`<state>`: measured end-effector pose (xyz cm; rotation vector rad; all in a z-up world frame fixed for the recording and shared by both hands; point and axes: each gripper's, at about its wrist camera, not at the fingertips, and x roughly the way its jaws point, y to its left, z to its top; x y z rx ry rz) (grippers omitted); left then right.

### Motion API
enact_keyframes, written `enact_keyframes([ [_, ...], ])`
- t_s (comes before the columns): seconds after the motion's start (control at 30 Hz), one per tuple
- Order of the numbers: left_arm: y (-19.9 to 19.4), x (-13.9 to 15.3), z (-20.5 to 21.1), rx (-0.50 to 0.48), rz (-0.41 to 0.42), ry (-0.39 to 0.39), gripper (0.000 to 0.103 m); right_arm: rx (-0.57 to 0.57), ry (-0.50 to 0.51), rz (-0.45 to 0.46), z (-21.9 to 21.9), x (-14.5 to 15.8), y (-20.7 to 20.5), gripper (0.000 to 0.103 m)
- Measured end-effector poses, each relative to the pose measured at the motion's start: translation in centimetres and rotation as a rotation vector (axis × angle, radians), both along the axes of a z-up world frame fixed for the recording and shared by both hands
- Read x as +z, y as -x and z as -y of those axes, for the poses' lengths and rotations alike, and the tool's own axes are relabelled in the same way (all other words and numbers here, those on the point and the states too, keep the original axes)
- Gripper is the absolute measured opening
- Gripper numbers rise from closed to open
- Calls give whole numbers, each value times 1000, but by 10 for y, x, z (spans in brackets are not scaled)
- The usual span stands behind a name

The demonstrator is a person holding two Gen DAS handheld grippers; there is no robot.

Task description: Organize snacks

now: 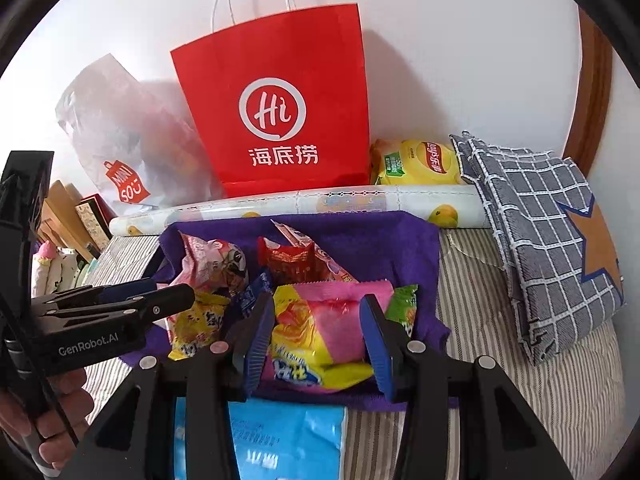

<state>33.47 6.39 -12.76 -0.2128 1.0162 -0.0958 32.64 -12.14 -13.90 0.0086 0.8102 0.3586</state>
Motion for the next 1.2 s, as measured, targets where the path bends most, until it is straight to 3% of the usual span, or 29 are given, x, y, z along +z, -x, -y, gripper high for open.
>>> enact_keyframes([
  [0.57,68,45,15,-27,66,-38,72,-25,-6,84,13,50,70,49],
  [0.9,100,62,16,-24,91,-34,74,-57,-7,89,21,65,101,54],
  [1.03,116,69,16,-14,109,-57,79,-70,-3,99,25,69,117,61],
  [1.2,140,79,19,-6,138,-77,81,-86,14,96,28,73,137,61],
])
